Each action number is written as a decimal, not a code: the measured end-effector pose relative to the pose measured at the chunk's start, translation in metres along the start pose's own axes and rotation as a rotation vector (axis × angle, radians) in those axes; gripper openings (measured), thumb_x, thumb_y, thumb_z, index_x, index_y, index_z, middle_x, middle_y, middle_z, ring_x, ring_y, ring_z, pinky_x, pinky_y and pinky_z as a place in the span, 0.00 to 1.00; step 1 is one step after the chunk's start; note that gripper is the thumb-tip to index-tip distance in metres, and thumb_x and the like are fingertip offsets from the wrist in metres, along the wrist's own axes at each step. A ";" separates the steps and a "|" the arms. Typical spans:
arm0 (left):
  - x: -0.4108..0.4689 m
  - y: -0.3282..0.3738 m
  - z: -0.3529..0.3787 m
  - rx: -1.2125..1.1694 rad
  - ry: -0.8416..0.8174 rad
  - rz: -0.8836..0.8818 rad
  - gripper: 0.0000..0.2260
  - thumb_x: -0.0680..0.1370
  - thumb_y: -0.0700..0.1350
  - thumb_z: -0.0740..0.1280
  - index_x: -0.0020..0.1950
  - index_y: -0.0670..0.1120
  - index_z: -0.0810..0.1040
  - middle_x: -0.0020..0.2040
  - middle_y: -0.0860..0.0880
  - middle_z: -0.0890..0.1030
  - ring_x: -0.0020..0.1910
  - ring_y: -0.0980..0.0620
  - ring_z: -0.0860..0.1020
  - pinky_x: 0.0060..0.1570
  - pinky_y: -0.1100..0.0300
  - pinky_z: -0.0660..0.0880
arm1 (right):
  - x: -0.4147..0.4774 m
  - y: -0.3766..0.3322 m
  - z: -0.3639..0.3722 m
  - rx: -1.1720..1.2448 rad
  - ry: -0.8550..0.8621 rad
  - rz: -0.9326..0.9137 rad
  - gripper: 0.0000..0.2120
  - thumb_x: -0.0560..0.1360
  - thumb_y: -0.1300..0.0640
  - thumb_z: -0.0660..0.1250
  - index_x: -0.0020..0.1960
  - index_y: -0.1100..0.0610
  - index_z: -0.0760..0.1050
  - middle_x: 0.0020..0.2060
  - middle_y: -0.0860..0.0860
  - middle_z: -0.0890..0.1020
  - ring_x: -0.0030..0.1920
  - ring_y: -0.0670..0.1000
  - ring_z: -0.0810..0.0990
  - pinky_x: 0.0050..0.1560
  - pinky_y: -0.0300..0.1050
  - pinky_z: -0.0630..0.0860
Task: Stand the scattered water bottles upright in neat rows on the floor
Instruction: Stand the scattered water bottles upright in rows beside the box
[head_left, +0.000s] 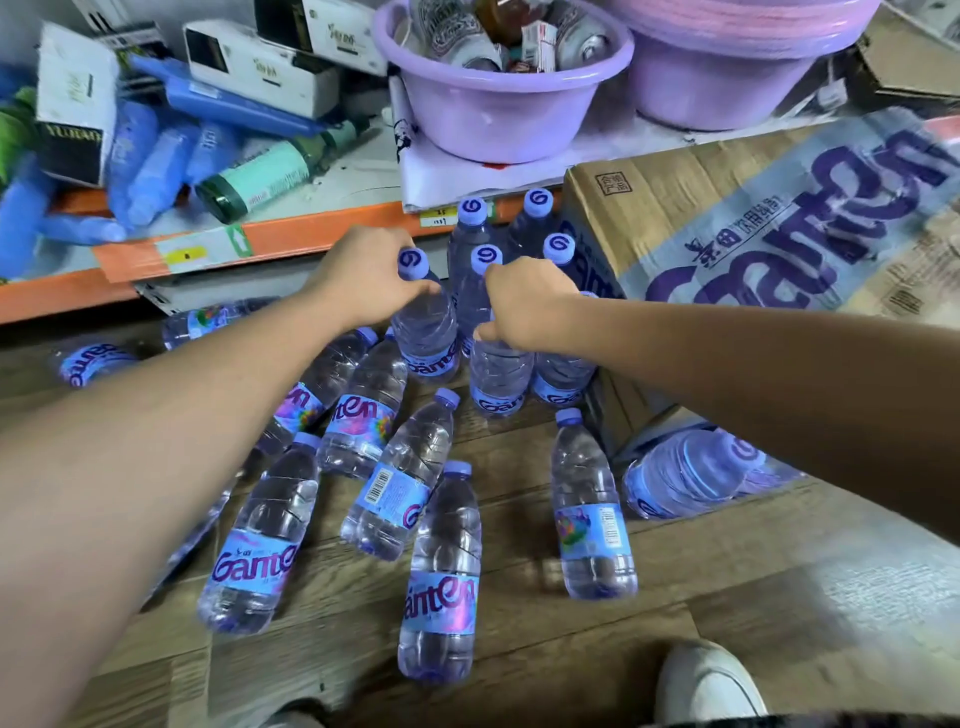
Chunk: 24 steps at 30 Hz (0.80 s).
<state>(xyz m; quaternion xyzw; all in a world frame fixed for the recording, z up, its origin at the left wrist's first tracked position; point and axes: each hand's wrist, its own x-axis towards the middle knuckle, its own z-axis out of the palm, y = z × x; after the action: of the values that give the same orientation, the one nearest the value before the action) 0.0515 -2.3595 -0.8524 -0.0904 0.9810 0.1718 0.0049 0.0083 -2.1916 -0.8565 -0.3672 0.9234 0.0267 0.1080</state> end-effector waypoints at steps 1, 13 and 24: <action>-0.001 0.000 0.000 0.001 -0.005 -0.004 0.19 0.71 0.54 0.72 0.52 0.41 0.78 0.48 0.41 0.82 0.47 0.42 0.78 0.47 0.53 0.75 | -0.001 0.000 0.001 0.001 -0.001 0.005 0.20 0.77 0.45 0.64 0.51 0.63 0.69 0.30 0.53 0.68 0.31 0.54 0.69 0.25 0.43 0.58; -0.001 0.000 0.004 0.000 -0.052 -0.028 0.16 0.72 0.52 0.72 0.50 0.41 0.77 0.46 0.40 0.81 0.44 0.42 0.78 0.43 0.54 0.73 | -0.014 -0.003 -0.005 -0.040 0.155 0.021 0.30 0.74 0.38 0.63 0.64 0.62 0.67 0.60 0.59 0.71 0.48 0.61 0.79 0.34 0.48 0.67; 0.011 -0.004 0.004 0.090 0.063 -0.107 0.20 0.74 0.55 0.69 0.56 0.41 0.75 0.51 0.38 0.80 0.49 0.39 0.77 0.45 0.52 0.72 | -0.068 -0.015 0.080 -0.195 -0.301 -0.247 0.15 0.78 0.58 0.60 0.64 0.59 0.69 0.56 0.57 0.79 0.53 0.60 0.80 0.42 0.49 0.75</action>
<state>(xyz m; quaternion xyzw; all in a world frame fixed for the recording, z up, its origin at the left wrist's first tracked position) 0.0417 -2.3641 -0.8583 -0.1477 0.9811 0.1240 -0.0130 0.0808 -2.1468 -0.9196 -0.4782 0.8380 0.1570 0.2109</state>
